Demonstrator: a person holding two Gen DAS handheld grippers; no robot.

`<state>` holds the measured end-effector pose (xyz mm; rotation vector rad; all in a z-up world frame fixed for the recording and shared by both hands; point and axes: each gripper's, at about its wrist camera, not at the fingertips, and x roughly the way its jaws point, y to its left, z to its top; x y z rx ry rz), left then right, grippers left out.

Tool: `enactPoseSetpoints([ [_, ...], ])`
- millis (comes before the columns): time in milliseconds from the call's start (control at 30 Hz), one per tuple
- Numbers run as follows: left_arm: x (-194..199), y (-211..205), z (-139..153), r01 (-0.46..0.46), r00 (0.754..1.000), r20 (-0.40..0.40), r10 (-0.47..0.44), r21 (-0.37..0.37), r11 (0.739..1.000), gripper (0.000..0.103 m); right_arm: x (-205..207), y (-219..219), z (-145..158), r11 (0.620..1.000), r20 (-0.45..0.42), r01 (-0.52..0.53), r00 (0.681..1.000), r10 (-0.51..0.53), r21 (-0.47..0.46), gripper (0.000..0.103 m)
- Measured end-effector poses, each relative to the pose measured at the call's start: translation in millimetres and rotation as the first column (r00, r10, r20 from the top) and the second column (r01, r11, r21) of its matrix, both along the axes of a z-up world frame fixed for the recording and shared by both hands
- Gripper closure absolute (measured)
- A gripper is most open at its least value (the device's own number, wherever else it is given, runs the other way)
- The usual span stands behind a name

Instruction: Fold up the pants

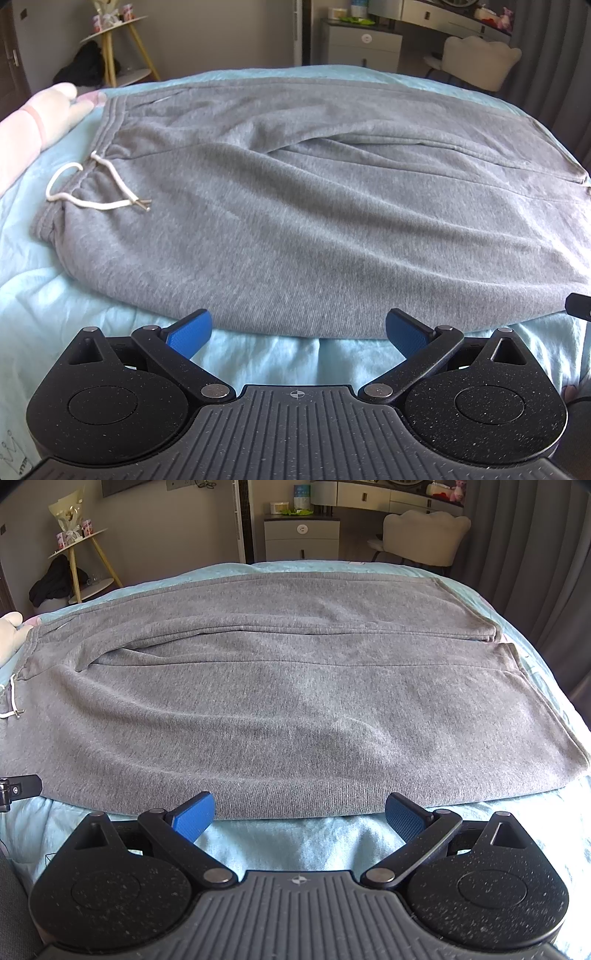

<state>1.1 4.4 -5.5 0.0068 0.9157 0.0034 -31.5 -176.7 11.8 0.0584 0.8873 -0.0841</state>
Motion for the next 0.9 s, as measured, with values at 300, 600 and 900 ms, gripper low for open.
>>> enactPoseSetpoints([
  [300, 0.3, 0.4, 0.4, 0.0, 1.0, 0.0, 0.0, -0.003, 1.0, 0.0, -0.3, 0.0, -0.1, 1.0, 0.001, 0.001, 1.0, -0.001, 0.001, 0.004],
  [600, -5.9, -2.3, -0.8, -0.004, 1.0, -0.002, 0.004, -0.006, 1.0, 0.0, -0.4, 0.0, -0.2, 1.0, 0.001, 0.0, 1.0, 0.0, 0.002, 0.004],
  [900, 0.6, 1.2, -0.3, -0.005, 1.0, -0.005, 0.005, -0.01, 1.0, 0.0, -0.1, 0.2, -0.3, 1.0, 0.0, 0.001, 1.0, -0.001, 0.003, 0.004],
])
